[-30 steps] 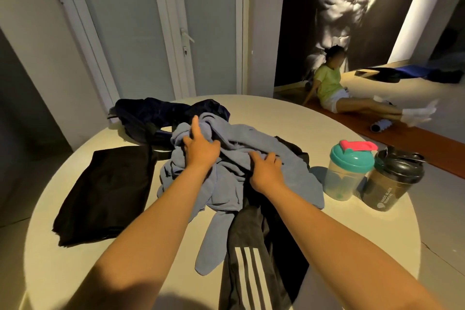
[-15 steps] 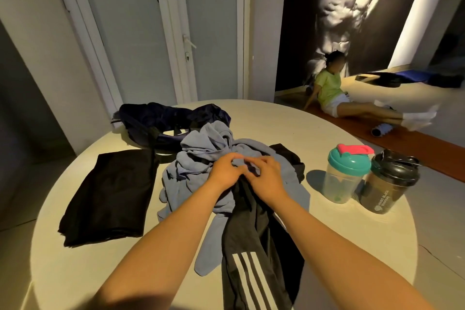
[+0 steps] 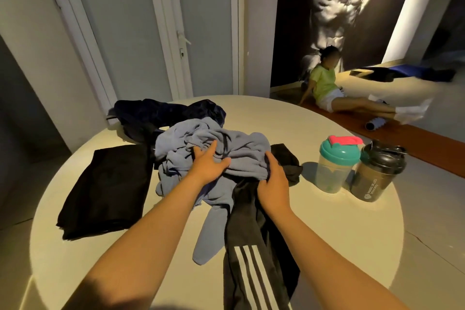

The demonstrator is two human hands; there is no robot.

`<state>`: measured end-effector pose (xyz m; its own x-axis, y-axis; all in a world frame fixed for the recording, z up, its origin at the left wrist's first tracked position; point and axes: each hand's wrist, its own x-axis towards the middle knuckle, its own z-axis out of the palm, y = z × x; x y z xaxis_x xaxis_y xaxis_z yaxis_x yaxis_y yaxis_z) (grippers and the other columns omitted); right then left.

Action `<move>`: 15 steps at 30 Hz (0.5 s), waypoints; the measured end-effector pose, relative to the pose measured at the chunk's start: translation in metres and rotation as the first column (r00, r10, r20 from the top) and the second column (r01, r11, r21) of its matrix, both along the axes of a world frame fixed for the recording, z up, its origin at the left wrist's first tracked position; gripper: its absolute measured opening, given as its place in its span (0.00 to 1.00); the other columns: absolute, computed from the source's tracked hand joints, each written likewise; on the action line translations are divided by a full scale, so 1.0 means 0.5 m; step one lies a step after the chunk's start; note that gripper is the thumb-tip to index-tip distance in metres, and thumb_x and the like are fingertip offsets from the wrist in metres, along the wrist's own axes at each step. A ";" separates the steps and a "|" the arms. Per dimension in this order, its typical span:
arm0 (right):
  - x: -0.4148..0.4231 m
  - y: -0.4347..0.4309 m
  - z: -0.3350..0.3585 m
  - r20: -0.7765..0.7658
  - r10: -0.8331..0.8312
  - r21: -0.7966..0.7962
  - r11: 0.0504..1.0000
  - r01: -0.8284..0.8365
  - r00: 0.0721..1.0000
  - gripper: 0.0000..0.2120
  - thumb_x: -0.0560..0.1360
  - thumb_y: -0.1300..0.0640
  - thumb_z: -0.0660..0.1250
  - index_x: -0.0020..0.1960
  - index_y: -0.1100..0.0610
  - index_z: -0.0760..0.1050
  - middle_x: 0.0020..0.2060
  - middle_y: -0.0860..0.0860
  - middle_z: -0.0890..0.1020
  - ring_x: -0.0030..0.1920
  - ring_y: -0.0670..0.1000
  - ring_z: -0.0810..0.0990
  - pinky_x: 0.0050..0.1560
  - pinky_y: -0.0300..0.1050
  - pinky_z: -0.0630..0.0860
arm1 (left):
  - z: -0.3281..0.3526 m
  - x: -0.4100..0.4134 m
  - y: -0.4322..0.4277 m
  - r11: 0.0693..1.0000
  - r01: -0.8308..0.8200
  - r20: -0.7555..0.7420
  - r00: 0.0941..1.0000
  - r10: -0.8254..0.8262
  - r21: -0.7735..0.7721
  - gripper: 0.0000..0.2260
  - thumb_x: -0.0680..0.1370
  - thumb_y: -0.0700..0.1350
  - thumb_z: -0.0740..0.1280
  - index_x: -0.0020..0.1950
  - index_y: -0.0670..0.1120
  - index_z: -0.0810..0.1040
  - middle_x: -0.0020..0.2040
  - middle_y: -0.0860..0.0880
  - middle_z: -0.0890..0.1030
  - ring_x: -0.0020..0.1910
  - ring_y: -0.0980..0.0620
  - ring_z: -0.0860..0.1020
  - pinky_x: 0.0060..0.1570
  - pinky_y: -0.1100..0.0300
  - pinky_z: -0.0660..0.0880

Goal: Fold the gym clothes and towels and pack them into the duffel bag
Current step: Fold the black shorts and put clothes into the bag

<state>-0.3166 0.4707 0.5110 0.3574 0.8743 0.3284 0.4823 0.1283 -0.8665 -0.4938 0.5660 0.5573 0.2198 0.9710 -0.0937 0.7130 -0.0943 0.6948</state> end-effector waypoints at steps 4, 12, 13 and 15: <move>-0.015 -0.064 0.045 0.020 0.336 0.068 0.939 -0.337 0.942 0.27 0.76 0.59 0.64 0.74 0.46 0.69 0.64 0.44 0.76 0.61 0.44 0.76 0.60 0.36 0.73 | -0.029 0.017 -0.013 0.999 0.020 -0.162 0.986 -0.027 -0.045 0.35 0.80 0.66 0.61 0.81 0.62 0.47 0.81 0.41 0.36 0.81 0.35 0.46 0.77 0.37 0.51; 0.016 -0.081 0.019 0.525 -0.191 0.007 0.975 0.220 0.829 0.22 0.80 0.43 0.61 0.72 0.47 0.67 0.60 0.56 0.73 0.57 0.60 0.74 0.51 0.53 0.74 | -0.049 0.023 -0.083 0.949 -0.158 -0.097 0.977 0.191 0.274 0.25 0.81 0.59 0.63 0.77 0.57 0.64 0.73 0.43 0.59 0.70 0.37 0.65 0.67 0.43 0.69; 0.021 -0.078 0.010 0.555 -0.107 -0.139 0.966 0.218 0.825 0.26 0.80 0.39 0.59 0.75 0.45 0.63 0.64 0.57 0.71 0.62 0.61 0.71 0.58 0.57 0.72 | -0.046 0.025 -0.105 0.920 -0.182 -0.087 0.971 0.224 0.346 0.21 0.81 0.59 0.62 0.73 0.56 0.67 0.67 0.43 0.63 0.65 0.38 0.67 0.64 0.44 0.70; 0.022 -0.076 -0.003 0.443 0.147 -0.431 0.900 0.067 0.884 0.31 0.79 0.33 0.55 0.79 0.40 0.54 0.67 0.56 0.72 0.65 0.62 0.71 0.64 0.61 0.68 | -0.042 0.030 -0.147 0.910 -0.141 -0.089 0.978 0.189 0.390 0.19 0.81 0.61 0.60 0.70 0.56 0.70 0.64 0.45 0.69 0.61 0.40 0.72 0.65 0.44 0.68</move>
